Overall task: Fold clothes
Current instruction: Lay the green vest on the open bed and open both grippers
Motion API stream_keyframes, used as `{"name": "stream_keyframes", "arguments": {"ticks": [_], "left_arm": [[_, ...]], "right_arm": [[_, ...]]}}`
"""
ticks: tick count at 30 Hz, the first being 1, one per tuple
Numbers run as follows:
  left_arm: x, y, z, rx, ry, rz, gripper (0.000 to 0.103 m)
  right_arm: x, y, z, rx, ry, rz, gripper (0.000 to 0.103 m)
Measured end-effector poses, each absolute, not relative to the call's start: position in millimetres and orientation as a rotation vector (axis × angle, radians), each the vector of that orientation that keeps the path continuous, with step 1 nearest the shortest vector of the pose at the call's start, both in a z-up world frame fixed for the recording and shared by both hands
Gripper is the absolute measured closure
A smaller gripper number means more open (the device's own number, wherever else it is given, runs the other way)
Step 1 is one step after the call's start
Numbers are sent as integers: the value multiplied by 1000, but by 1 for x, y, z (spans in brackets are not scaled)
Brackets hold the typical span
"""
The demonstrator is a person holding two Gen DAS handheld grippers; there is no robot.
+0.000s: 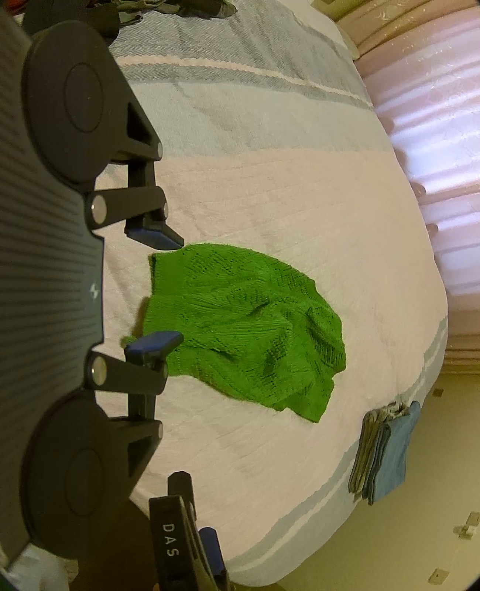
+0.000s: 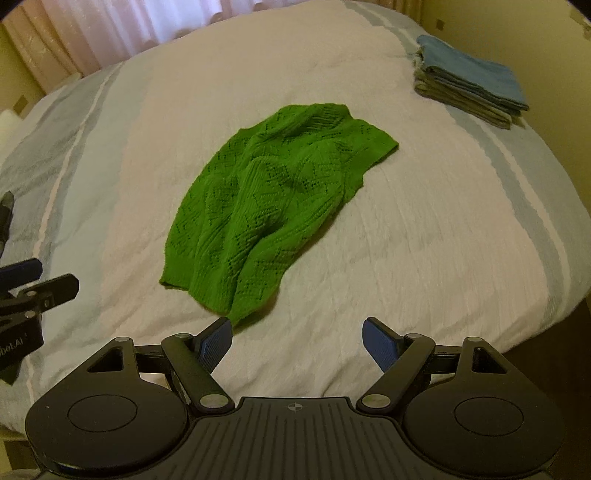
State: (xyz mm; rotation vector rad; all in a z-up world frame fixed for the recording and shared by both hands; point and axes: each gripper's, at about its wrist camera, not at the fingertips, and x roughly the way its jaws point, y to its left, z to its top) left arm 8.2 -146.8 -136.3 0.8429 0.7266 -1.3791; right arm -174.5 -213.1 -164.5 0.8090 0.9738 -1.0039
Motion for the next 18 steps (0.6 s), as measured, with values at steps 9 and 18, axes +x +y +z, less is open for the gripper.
{"name": "stream_keyframes", "arguments": {"ticks": [9,18], "left_arm": [[-38,-202,-151,867,798,-1275,59],[-79,-244,-167,854,889,-1121,59]], "right_arm": [[-202,-284,-182,793,1042,-884,23],[-227,-333,-208,782,1115,-739,23]]}}
